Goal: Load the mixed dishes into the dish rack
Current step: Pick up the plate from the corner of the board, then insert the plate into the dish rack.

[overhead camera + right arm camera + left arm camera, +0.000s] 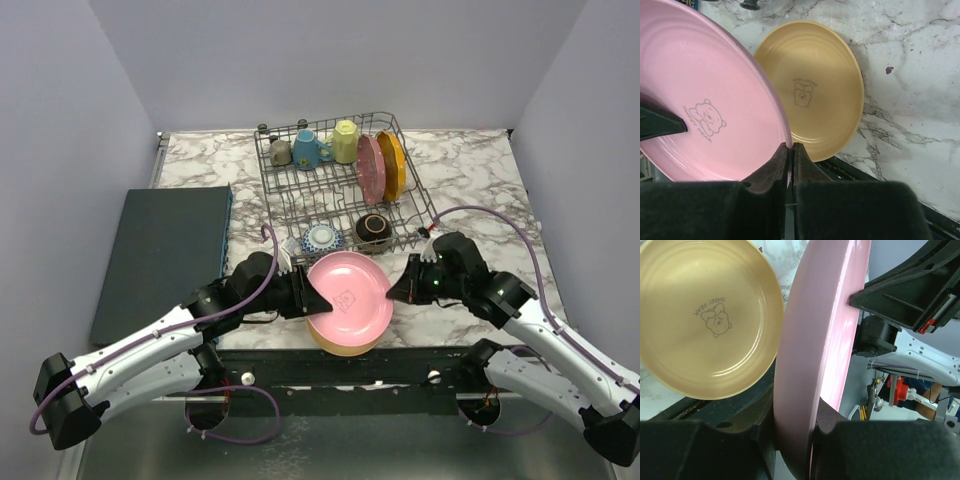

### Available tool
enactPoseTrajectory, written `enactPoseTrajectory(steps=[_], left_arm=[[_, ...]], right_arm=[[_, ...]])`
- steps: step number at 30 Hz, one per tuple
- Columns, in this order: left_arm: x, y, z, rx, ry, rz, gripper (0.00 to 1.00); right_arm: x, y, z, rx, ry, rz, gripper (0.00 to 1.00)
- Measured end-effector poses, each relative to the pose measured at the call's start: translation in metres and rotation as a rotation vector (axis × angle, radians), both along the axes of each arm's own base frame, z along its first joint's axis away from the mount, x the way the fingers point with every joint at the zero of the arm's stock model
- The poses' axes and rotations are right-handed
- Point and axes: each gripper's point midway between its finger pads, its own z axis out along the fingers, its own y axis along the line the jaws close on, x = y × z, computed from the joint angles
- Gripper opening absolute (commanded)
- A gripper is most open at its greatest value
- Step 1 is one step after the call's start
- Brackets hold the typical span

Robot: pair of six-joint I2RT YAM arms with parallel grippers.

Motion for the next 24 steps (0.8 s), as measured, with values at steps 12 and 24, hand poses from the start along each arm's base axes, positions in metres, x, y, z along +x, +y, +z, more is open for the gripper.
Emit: enactPoseTrajectory(steps=[12,24], left_arm=[[0.0,-0.001,0.013,-0.049,-0.018,0.007,0.0],[-0.002,-0.003,0.039,-0.147,-0.061,0.001,0.0]], right_arm=[[-0.004,-0.001,0.018,0.089,-0.052,-0.03,0.49],[-0.011,0.007,0.031,0.227,-0.07,-0.037,0.58]])
